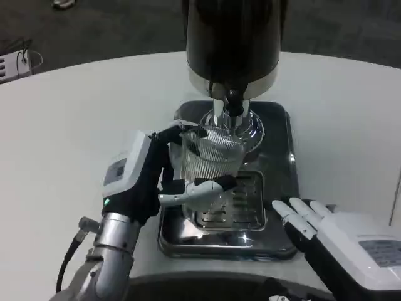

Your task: Grasp the cup under the faucet to collect the drink, then remove the cup.

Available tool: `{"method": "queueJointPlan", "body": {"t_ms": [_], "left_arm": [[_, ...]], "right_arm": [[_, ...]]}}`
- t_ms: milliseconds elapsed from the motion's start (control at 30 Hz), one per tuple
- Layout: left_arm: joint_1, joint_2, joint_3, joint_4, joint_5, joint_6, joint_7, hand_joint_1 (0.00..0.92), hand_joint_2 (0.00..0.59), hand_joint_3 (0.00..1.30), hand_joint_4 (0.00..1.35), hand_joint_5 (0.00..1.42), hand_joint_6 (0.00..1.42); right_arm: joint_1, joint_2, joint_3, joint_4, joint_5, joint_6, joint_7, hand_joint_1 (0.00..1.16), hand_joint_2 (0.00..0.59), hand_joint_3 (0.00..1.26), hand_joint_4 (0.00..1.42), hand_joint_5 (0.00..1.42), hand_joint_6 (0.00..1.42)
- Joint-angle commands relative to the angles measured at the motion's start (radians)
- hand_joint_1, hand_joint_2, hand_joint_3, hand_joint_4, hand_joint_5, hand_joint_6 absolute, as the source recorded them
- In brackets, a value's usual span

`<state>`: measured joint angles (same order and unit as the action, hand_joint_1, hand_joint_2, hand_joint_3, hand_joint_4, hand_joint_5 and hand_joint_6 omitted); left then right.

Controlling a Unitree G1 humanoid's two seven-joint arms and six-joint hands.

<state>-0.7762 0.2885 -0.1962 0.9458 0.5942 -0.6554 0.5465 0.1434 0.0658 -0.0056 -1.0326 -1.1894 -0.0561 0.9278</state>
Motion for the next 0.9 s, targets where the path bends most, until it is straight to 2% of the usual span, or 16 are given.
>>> {"method": "queueJointPlan", "body": {"t_ms": [33,233,567,667,733,833,867,900], "left_arm": [[-0.019,-0.013,-0.032,0.038,0.001,-0.016,0.006,0.562,0.000,0.90,0.99,1.19,1.39],[-0.028,-0.007,-0.054,0.055,-0.002,-0.029,-0.005,0.550,0.010,0.83,0.90,1.12,1.36],[-0.007,0.027,-0.066,0.048,-0.009,-0.035,-0.026,0.508,0.032,0.71,0.74,1.02,1.28],[0.000,0.035,-0.064,0.043,-0.015,-0.038,-0.035,0.479,0.042,0.65,0.69,0.98,1.26],[0.006,0.043,-0.063,0.034,-0.017,-0.038,-0.041,0.417,0.066,0.57,0.62,0.94,1.21],[0.012,0.051,-0.062,0.023,-0.022,-0.034,-0.063,0.304,0.052,0.43,0.47,0.78,1.01],[0.012,0.055,-0.062,0.018,-0.024,-0.027,-0.080,0.269,0.037,0.37,0.38,0.67,0.87],[0.013,0.058,-0.063,0.013,-0.025,-0.023,-0.093,0.226,0.028,0.33,0.28,0.49,0.64]], "right_arm": [[-0.002,0.015,-0.004,-0.015,0.007,0.014,0.019,0.56,0.475,0.05,0.00,0.00,0.00],[-0.002,0.018,0.000,-0.015,0.002,0.023,0.025,0.56,0.475,0.05,0.00,0.00,0.00],[-0.002,0.031,0.025,-0.015,-0.014,0.023,0.030,0.56,0.475,0.05,0.00,0.00,0.00],[-0.005,0.034,0.033,-0.015,-0.021,0.025,0.037,0.56,0.475,0.05,0.00,0.00,0.00],[-0.007,0.036,0.040,-0.015,-0.026,0.029,0.045,0.56,0.475,0.05,0.00,0.00,0.00],[-0.010,0.041,0.046,-0.015,-0.031,0.034,0.055,0.56,0.475,0.05,0.00,0.00,0.00],[-0.012,0.042,0.047,-0.015,-0.030,0.036,0.059,0.56,0.475,0.06,0.00,0.00,0.00],[-0.014,0.043,0.048,-0.015,-0.029,0.038,0.062,0.56,0.475,0.06,0.00,0.00,0.00]]}}
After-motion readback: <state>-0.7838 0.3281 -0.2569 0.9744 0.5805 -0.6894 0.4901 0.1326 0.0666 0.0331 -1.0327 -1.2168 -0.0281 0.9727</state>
